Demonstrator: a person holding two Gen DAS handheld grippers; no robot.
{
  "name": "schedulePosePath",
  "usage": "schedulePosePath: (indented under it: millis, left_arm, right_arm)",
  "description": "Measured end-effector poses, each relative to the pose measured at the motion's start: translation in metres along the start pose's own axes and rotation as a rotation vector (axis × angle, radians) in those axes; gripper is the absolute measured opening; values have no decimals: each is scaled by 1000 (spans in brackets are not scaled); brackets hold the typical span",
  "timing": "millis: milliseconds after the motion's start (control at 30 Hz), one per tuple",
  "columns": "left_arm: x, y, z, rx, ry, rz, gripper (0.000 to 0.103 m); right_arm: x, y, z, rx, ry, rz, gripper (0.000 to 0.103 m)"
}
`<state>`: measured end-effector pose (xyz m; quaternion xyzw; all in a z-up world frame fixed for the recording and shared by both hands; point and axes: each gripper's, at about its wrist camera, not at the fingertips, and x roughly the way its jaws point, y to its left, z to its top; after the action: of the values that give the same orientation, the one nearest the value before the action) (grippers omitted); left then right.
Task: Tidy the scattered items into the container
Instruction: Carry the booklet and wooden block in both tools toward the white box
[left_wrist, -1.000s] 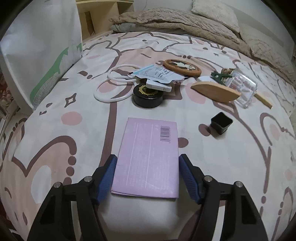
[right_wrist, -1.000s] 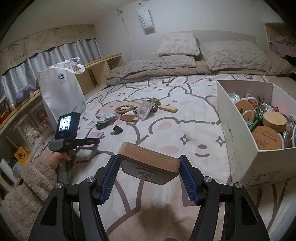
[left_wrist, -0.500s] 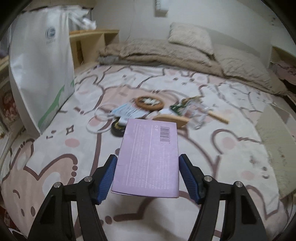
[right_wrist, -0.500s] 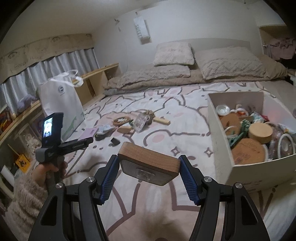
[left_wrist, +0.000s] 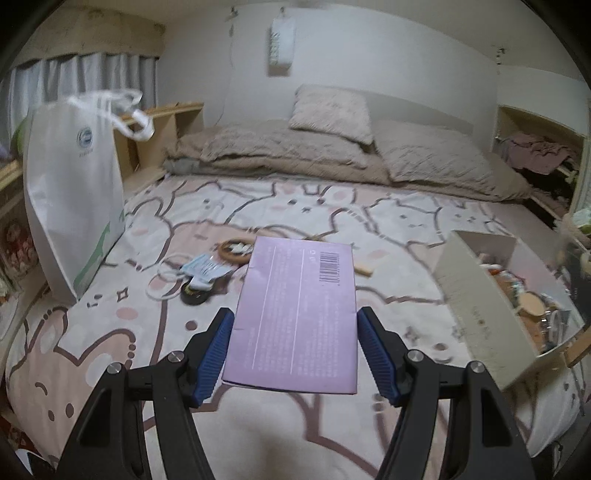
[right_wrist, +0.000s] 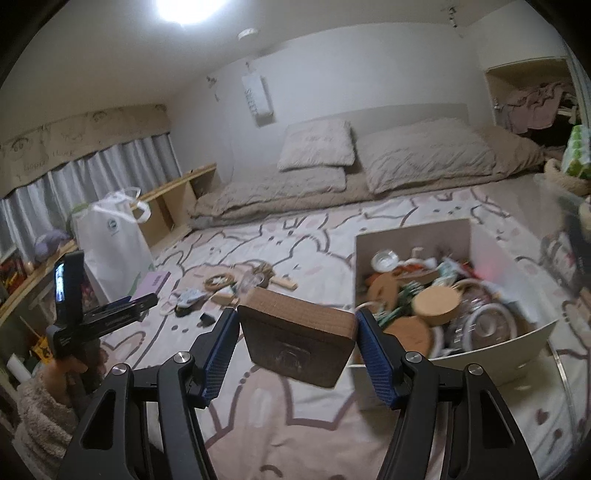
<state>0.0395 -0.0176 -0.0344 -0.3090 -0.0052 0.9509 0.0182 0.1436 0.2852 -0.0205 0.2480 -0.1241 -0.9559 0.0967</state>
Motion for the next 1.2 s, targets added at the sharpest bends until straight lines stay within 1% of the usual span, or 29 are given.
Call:
schedulePosePath:
  millis: [100, 267, 433, 600, 633, 667, 700, 800, 933, 1000, 1067, 1100, 1167, 1200]
  left_arm:
    - [-14, -20, 7, 19, -20, -18, 68]
    - [-31, -55, 15, 42, -41, -66, 68]
    - [-39, -93, 22, 57, -47, -118, 68]
    - [-46, -130, 30, 63, -55, -166, 67]
    - [-46, -138, 32, 65, -57, -175, 59]
    - [-46, -147, 34, 65, -55, -187, 54]
    - [-45, -154, 36, 63, -49, -197, 53]
    - [-39, -173, 39, 53, -36, -234, 53]
    - [-23, -198, 41, 62, -8, -254, 52]
    - [-13, -207, 42, 71, 11, -255, 52]
    - [-3, -208, 42, 77, 33, -237, 52]
    - [2, -205, 41, 76, 46, -222, 52]
    - [15, -196, 35, 67, 74, -170, 68]
    - [22, -189, 31, 63, 85, -139, 81]
  right_arm:
    - [-12, -18, 7, 11, -17, -14, 65]
    - [-22, -38, 17, -21, -24, -57, 65]
    - [-31, -56, 29, -43, -41, -88, 65]
    - [-40, -77, 41, -36, -57, -111, 65]
    - [-42, -82, 45, -34, -60, -117, 65]
    - [-43, -85, 47, -33, -62, -121, 65]
    - [-44, -89, 50, -31, -63, -124, 65]
    - [-42, -100, 58, -26, -59, -138, 65]
    - [-29, -114, 65, -22, -30, -147, 65]
    - [-21, -120, 67, -19, -13, -152, 65]
    - [-11, -126, 68, -7, 6, -146, 65]
    - [-8, -128, 68, -1, 13, -141, 65]
    - [-3, -131, 67, 3, 21, -137, 65]
    - [0, -133, 66, 3, 26, -136, 65]
